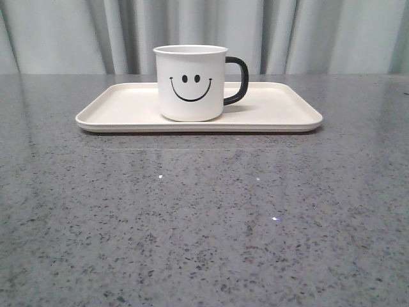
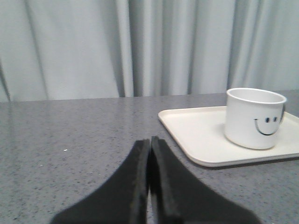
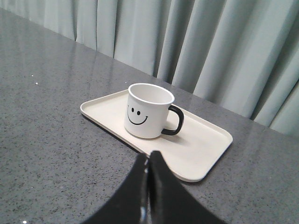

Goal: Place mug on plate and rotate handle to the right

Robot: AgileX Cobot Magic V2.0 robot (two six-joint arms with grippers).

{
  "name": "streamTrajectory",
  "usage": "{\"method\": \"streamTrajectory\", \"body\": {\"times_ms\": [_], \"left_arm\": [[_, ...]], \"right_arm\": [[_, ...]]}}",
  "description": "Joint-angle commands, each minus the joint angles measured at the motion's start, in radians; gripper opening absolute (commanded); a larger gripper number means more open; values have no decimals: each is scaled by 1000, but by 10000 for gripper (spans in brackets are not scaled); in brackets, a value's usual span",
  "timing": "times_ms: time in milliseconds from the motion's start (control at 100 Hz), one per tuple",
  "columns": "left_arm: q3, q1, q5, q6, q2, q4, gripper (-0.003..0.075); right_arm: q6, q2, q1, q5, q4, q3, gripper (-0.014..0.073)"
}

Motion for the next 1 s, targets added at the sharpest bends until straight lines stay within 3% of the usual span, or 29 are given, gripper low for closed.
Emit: {"method": "streamTrajectory", "body": {"times_ms": [0,320,420,990], "left_arm": [[3,57,-94,-11,-23,11,-19],[124,204,-101,-11,-131,45,-19],[121,235,-47,-11,-129,49,-19],[121,257,-26,-3,-129,49,-19]], "right_arm": [[2,9,-5,-83,16,-25,-61],[2,9,-5,-83,16,-25,-61],[2,9,-5,-85,16,-25,-61],[2,9,-5,-86,16,-25,-61]]}}
